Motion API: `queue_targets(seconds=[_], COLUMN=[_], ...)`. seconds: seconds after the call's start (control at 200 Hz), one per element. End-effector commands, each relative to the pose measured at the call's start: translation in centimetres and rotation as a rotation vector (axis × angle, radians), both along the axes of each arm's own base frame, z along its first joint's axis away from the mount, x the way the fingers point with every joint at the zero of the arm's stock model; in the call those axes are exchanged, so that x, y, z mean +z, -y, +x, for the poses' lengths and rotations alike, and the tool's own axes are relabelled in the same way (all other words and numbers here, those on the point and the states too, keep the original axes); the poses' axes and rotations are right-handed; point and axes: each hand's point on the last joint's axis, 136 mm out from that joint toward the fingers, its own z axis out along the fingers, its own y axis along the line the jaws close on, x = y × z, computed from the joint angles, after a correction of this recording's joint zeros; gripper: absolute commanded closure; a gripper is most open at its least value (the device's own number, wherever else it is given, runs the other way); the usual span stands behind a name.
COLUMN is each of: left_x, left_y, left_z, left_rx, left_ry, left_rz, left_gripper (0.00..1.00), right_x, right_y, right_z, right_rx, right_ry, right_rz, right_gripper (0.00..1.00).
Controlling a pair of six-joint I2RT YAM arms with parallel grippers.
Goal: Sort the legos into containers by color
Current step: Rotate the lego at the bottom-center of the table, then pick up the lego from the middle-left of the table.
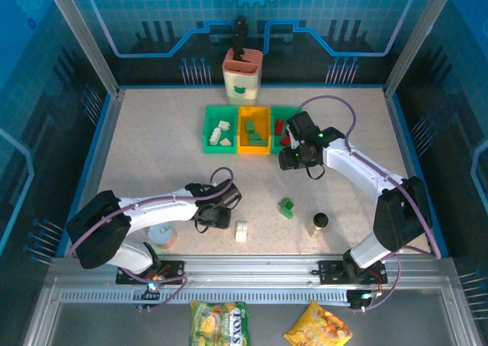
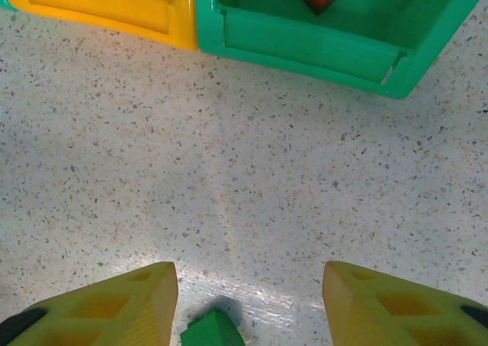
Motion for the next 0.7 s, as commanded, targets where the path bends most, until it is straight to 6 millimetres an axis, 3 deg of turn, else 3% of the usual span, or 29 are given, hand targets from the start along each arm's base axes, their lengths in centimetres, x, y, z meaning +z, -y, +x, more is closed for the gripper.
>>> queue_targets(seconds=[0.0, 0.4, 0.69], left_x=[-0.6, 0.2, 2.8], left_y=[-0.5, 0.2, 3.5], left_z=[-0.8, -0.2, 2.5], left_rx=[-0.017, -0.034, -0.056], left_ry=[-0.033, -0.008, 0.071], left_rz=[0.038, 0.040, -0.048], left_gripper=[0.56, 0.65, 0.64], right_x=[0.1, 0.6, 1.1], right_y=[-0.7, -0.5, 1.2], right_z=[-0.3, -0.4, -0.7], right_rx=[0.006, 0.003, -0.046], right_ry=[-0.010, 0.006, 0.024], right_rz=[0.016, 0.019, 0.036], right_gripper=[0.46, 0.47, 0.48])
